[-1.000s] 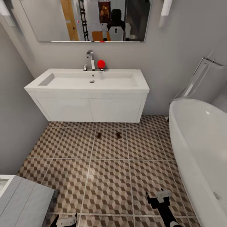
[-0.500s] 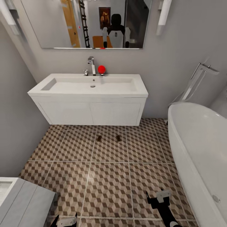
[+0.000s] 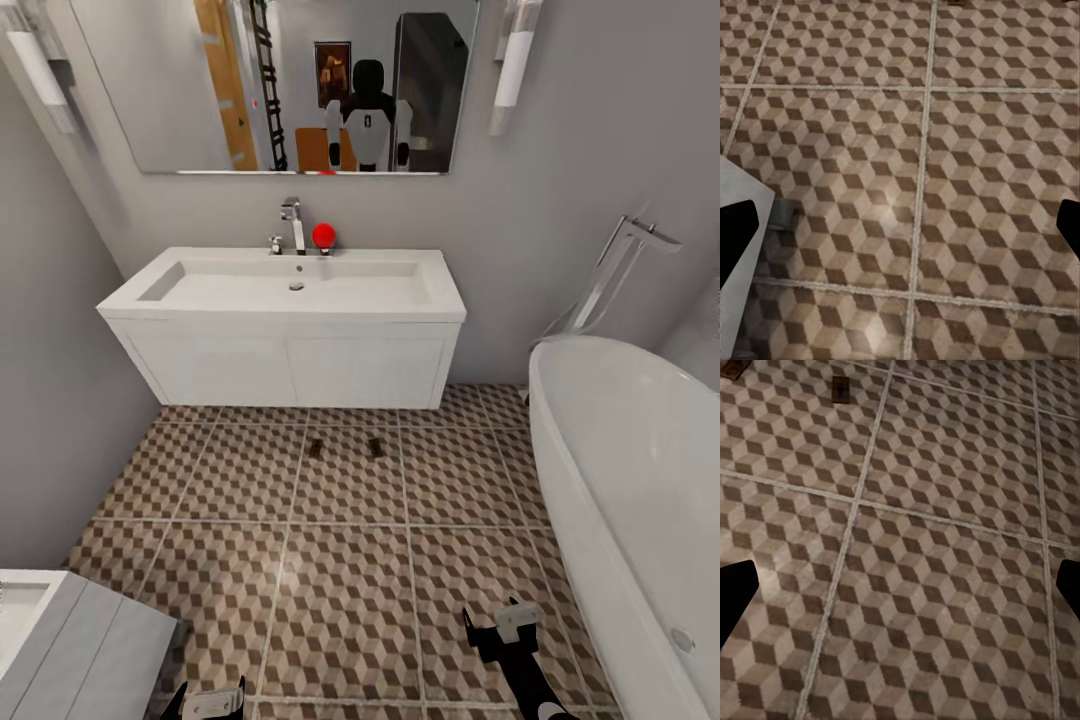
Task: Take the four mousetraps from the cabinet in the bathroom and place them on the bathroom floor. Make sure all four end up on the same floor surface, and ensure that at least two of them are either under or directly next to the same bathroom sink.
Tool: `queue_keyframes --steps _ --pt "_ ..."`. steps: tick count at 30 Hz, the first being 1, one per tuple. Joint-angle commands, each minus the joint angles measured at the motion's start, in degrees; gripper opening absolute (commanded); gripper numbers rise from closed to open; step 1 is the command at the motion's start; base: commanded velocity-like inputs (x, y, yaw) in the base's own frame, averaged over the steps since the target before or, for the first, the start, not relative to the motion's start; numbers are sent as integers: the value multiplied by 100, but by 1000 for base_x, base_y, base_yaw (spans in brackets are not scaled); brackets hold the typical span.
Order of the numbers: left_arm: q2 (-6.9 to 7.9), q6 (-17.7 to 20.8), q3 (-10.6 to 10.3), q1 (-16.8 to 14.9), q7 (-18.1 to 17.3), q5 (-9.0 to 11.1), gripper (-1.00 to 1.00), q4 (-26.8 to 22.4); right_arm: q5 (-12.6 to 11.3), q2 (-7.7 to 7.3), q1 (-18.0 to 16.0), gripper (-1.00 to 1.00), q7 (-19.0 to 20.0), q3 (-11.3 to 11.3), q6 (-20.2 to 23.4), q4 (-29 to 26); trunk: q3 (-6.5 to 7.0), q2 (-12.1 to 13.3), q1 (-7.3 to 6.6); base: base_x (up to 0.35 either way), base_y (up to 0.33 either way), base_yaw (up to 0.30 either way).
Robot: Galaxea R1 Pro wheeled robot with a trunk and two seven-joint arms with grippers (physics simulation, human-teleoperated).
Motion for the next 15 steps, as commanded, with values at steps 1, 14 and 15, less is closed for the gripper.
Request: queue_keyframes --steps 1,14,15 --pt "-4 -28 -50 -9 29 23 100 22 27 1 -3 100 -60 45 -6 4 24 39 -23 0 0 0" --pt "-11 8 -50 -9 30 23 100 22 27 15 -3 100 -60 45 -6 4 377 560 -308 0 0 0" --pt "-11 10 -50 -9 31 23 100 22 27 15 -3 100 -60 45 -6 4 404 600 -330 0 0 0"
